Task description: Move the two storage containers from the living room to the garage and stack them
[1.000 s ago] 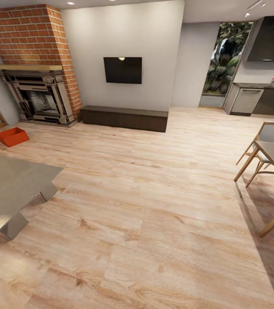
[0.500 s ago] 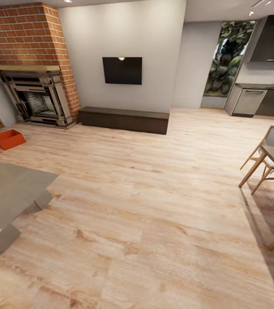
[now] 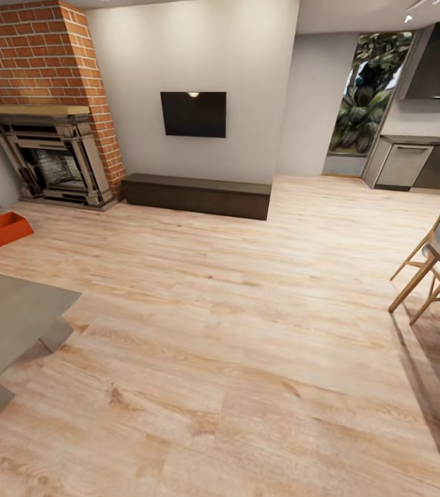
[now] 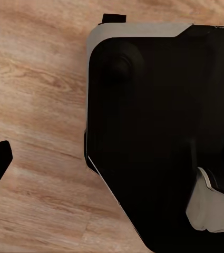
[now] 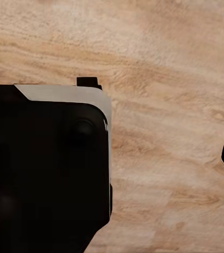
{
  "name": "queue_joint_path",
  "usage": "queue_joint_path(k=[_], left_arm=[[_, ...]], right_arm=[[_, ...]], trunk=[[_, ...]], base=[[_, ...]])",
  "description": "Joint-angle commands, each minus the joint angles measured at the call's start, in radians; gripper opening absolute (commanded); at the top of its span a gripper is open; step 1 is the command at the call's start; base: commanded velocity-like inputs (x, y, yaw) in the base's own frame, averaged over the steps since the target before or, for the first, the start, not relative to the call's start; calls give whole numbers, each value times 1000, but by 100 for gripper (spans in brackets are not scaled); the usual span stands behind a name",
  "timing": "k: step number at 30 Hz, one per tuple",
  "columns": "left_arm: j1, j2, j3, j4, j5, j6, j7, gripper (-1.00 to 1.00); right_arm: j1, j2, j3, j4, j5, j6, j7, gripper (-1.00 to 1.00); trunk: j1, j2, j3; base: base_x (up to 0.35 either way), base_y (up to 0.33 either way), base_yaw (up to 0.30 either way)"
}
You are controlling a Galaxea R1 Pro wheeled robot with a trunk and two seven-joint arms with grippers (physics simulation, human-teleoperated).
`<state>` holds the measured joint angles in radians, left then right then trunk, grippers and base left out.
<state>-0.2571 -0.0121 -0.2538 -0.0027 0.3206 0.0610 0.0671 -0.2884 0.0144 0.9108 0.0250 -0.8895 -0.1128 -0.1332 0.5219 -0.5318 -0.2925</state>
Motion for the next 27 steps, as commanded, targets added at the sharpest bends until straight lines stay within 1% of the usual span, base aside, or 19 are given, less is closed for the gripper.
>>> queue_joint_path(k=[1,18,27], left_arm=[[-1,0,-9,0,9,3,3,100],[-1,0,-9,0,9,2,3,100],[-1,2,-7,-1,11,0,5,100]], right_arm=[[-1,1,8,3,-8,-4,0,100],[-1,1,8,3,-8,-4,0,100],[-1,9,9,3,-11,-4,1,100]], trunk=[[1,-1,-1],[1,-1,-1],[1,-1,-1]], base=[[322,-95,0],[322,-95,0],[322,-95,0]])
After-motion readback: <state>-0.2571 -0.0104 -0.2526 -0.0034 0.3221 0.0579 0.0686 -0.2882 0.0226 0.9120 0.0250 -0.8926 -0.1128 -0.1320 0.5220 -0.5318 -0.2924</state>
